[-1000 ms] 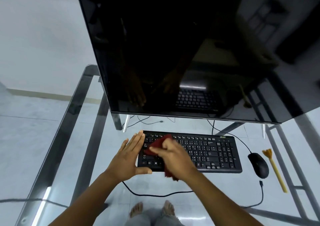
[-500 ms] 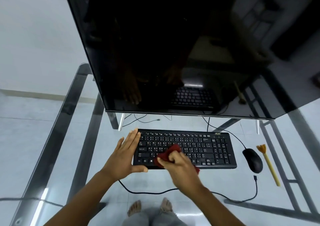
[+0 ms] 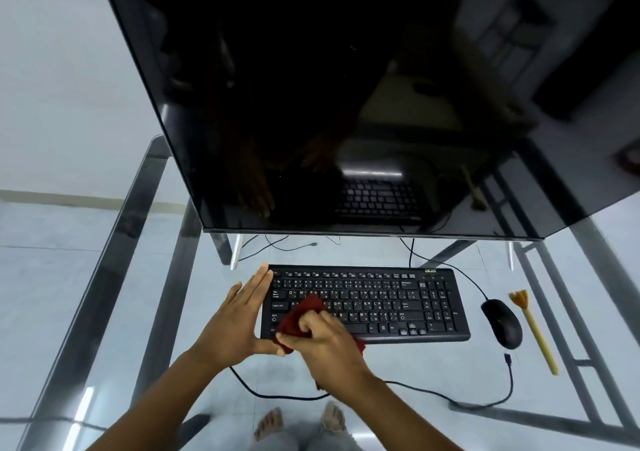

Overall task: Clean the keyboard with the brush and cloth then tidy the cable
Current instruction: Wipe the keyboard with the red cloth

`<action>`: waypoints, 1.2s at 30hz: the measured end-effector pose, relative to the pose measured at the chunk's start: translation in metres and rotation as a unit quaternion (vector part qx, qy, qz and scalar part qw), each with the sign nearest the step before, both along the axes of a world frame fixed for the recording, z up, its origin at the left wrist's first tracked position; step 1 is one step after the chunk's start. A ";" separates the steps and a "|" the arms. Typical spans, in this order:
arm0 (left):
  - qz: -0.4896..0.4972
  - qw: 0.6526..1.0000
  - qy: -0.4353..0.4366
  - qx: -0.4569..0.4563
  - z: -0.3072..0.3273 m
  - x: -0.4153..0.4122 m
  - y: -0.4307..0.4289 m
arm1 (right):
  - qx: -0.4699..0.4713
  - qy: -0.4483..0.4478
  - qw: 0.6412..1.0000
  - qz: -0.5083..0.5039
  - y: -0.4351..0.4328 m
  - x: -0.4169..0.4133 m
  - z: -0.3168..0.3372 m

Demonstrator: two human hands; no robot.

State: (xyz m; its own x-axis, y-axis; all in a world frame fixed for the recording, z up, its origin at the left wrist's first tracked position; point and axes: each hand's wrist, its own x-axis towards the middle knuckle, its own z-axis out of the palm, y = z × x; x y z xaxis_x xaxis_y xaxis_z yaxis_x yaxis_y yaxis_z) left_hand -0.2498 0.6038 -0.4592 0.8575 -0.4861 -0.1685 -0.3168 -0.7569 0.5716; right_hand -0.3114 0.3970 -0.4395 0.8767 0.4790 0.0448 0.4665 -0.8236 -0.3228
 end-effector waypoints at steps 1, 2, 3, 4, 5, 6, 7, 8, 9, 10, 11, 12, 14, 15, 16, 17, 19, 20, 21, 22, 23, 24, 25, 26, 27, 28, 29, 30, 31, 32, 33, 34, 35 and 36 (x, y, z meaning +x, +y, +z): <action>-0.002 1.000 -0.001 0.003 0.001 0.001 0.000 | 0.011 0.006 1.000 -0.016 -0.004 0.008 0.005; -0.004 1.000 -0.003 0.007 0.002 0.002 0.001 | 0.035 0.021 0.997 -0.058 -0.012 0.017 0.014; -0.004 1.000 -0.004 0.010 0.002 0.002 0.001 | 0.063 0.040 0.992 -0.101 -0.023 0.024 0.022; -0.001 1.000 -0.006 0.010 0.002 0.002 0.001 | 0.078 0.008 0.987 -0.139 -0.033 0.031 0.025; 0.003 1.000 -0.009 0.008 0.003 0.001 0.001 | 0.103 -0.006 0.973 -0.205 -0.038 0.039 0.026; 0.003 1.000 -0.009 0.007 0.003 0.000 0.000 | 0.147 0.001 0.947 -0.286 -0.039 0.046 0.028; 0.004 1.000 -0.008 0.004 0.003 -0.001 -0.001 | 0.180 0.011 0.925 -0.335 -0.033 0.052 0.028; 0.008 1.000 -0.007 0.000 0.002 -0.001 -0.001 | 0.184 0.028 0.923 -0.338 -0.020 0.054 0.027; 0.013 1.000 -0.005 -0.003 0.001 -0.001 -0.001 | 0.199 0.048 0.932 -0.298 -0.005 0.054 0.021; 0.015 1.000 -0.003 -0.006 0.000 -0.002 0.000 | 0.189 0.067 0.953 -0.226 0.012 0.051 0.020; 0.015 1.000 -0.003 -0.009 0.001 -0.001 0.000 | 0.167 0.091 0.971 -0.145 0.023 0.047 0.019; 0.016 1.000 -0.003 -0.015 0.001 0.000 0.000 | 0.146 0.119 0.978 -0.090 0.026 0.049 0.021; 0.020 1.000 0.003 -0.022 0.002 0.000 0.000 | 0.102 0.084 0.986 -0.104 0.013 0.063 0.026; 0.024 0.999 0.005 -0.025 0.003 0.000 0.000 | 0.097 0.054 0.981 -0.160 0.004 0.075 0.026; 0.026 0.999 0.007 -0.027 0.003 0.000 0.000 | 0.106 0.040 0.964 -0.242 -0.003 0.085 0.024; 0.027 0.999 0.007 -0.027 0.002 -0.001 -0.001 | 0.097 0.038 0.949 -0.297 -0.004 0.091 0.023; 0.029 0.999 0.002 -0.025 0.000 -0.002 0.000 | 0.086 0.033 0.957 -0.275 0.007 0.087 0.017; 0.028 0.999 0.003 -0.023 -0.002 -0.002 0.001 | 0.085 0.048 0.970 -0.221 0.019 0.080 0.016; 0.025 0.999 0.003 -0.021 -0.002 -0.002 0.001 | 0.084 0.054 0.983 -0.155 0.029 0.070 0.014; 0.022 1.000 0.000 -0.020 -0.003 -0.001 0.001 | 0.071 0.057 0.991 -0.094 0.032 0.062 0.014; 0.020 1.000 -0.002 -0.021 -0.003 -0.001 0.002 | 0.061 0.079 0.993 -0.063 0.028 0.060 0.015; 0.019 1.000 -0.001 -0.023 -0.003 -0.001 0.002 | 0.068 0.083 0.991 -0.074 0.019 0.062 0.017; 0.020 1.000 0.001 -0.024 -0.003 0.000 0.001 | 0.085 0.071 0.987 -0.114 0.009 0.067 0.020; 0.023 0.999 0.004 -0.025 -0.004 0.000 0.002 | 0.081 0.046 0.981 -0.172 -0.002 0.071 0.023; 0.026 0.999 0.007 -0.026 -0.003 0.000 0.002 | 0.078 0.028 0.969 -0.232 -0.010 0.074 0.026; 0.027 0.999 0.008 -0.025 -0.003 -0.001 0.001 | 0.081 0.035 0.962 -0.258 -0.011 0.072 0.027; 0.024 0.999 0.006 -0.023 -0.004 -0.001 0.002 | 0.095 0.054 0.961 -0.253 -0.005 0.066 0.026; 0.018 1.000 0.003 -0.020 -0.005 -0.001 0.003 | 0.117 0.077 0.965 -0.221 0.003 0.058 0.024; 0.007 1.000 -0.003 -0.018 -0.004 -0.001 0.004 | 0.101 0.080 0.978 -0.163 0.010 0.047 0.018; -0.003 1.000 -0.010 -0.021 -0.003 0.000 0.005 | 0.059 0.073 0.992 -0.087 0.016 0.037 0.016; -0.008 0.999 -0.014 -0.030 -0.001 0.001 0.006 | 0.040 0.072 0.995 -0.051 0.015 0.034 0.016; -0.008 0.999 -0.012 -0.038 0.001 0.002 0.007 | 0.065 0.086 0.992 -0.071 0.009 0.037 0.018; -0.003 0.999 -0.008 -0.043 0.003 0.003 0.007 | 0.098 0.096 0.983 -0.121 0.004 0.043 0.026; 0.007 0.999 -0.005 -0.046 0.005 0.004 0.007 | 0.132 0.091 0.970 -0.181 -0.005 0.049 0.028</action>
State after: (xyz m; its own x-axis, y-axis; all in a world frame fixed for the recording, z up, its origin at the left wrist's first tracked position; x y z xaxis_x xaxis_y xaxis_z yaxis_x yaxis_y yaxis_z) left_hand -0.2457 0.6112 -0.4541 0.8659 -0.4870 -0.1146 -0.3131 -0.7061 0.6351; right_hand -0.2623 0.3922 -0.4116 0.9903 0.1303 -0.0484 0.0762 -0.8004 -0.5946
